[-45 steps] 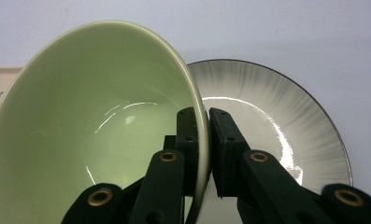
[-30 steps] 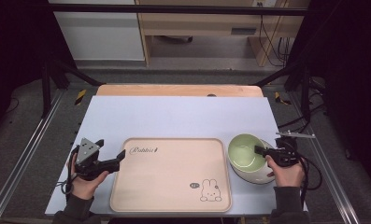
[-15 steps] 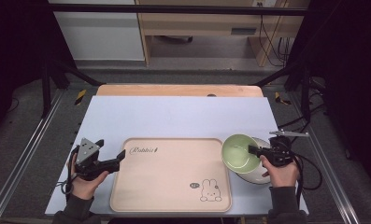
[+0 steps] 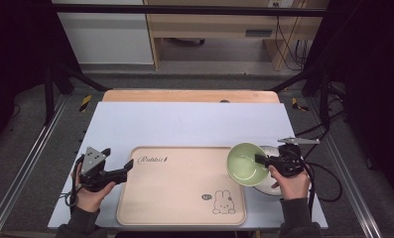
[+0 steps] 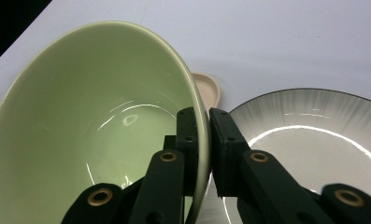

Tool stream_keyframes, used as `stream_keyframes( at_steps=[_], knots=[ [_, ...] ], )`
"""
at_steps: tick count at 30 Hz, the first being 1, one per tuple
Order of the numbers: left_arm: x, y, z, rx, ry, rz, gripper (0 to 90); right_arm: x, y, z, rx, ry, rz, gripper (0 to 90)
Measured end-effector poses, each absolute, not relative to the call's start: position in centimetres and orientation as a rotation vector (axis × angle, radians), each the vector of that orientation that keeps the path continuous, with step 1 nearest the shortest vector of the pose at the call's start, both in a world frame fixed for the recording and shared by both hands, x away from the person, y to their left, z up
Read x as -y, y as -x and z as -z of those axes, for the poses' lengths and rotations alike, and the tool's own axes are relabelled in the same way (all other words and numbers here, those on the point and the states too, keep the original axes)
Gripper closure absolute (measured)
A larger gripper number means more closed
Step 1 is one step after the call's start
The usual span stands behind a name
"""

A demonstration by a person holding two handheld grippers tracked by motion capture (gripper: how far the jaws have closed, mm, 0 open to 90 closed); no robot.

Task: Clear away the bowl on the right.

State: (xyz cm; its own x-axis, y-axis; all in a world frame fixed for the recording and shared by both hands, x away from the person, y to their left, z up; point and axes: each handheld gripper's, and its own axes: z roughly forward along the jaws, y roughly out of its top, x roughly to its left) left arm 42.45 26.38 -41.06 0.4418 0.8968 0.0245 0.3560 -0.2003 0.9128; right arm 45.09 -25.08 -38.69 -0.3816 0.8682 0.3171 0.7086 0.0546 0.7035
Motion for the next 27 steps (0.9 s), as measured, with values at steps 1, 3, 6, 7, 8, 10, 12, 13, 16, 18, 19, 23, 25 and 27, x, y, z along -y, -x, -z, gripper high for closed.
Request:
stream_keyframes(
  at_steps=[1,3,6,7,8,10,12,13,16,18,19,23,25,27],
  knots=[
    [-26.4,-42.5,41.1,-1.078,-1.765,-0.730,12.1,24.9,-45.1,38.7,-2.137,-1.616,-1.230,83.2],
    [-26.4,-42.4,41.1,-1.078,-1.765,-0.730,12.1,24.7,-45.1,38.7,-2.144,-1.611,-1.227,83.2],
    [-26.4,-42.4,41.0,-1.078,-1.764,-0.730,12.1,24.3,-45.2,38.7,-2.153,-1.606,-1.227,83.2],
    [-26.4,-42.5,41.1,-1.079,-1.764,-0.730,12.1,24.2,-45.2,38.7,-2.156,-1.601,-1.231,83.2],
    [-26.4,-42.5,41.1,-1.079,-1.765,-0.730,12.1,24.1,-45.2,38.6,-2.161,-1.594,-1.234,83.2],
    [-26.4,-42.5,41.1,-1.079,-1.766,-0.730,12.1,23.8,-45.3,38.6,-2.167,-1.590,-1.234,83.2],
    [-26.4,-42.4,41.1,-1.078,-1.764,-0.730,12.1,23.5,-45.3,38.5,-2.174,-1.581,-1.227,83.2],
    [-26.4,-42.4,41.0,-1.078,-1.765,-0.730,12.1,23.4,-45.3,38.5,-2.176,-1.580,-1.231,83.2],
    [-26.4,-42.4,41.0,-1.078,-1.765,-0.731,12.1,23.0,-45.2,38.4,-2.185,-1.574,-1.235,83.2],
    [-26.4,-42.4,41.0,-1.078,-1.766,-0.730,12.1,22.8,-45.3,38.3,-2.189,-1.565,-1.236,83.2],
    [-26.4,-42.4,41.0,-1.078,-1.766,-0.731,12.1,22.7,-45.3,38.3,-2.193,-1.557,-1.238,83.2],
    [-26.4,-42.4,41.0,-1.077,-1.763,-0.729,12.0,22.1,-45.4,38.1,-2.200,-1.550,-1.254,83.2],
    [-26.4,-42.4,40.9,-1.075,-1.759,-0.730,12.0,21.8,-45.5,38.0,-2.207,-1.537,-1.255,83.2],
    [-26.4,-42.3,40.9,-1.074,-1.757,-0.731,12.1,21.3,-45.7,37.9,-2.213,-1.530,-1.263,83.2]
  ],
)
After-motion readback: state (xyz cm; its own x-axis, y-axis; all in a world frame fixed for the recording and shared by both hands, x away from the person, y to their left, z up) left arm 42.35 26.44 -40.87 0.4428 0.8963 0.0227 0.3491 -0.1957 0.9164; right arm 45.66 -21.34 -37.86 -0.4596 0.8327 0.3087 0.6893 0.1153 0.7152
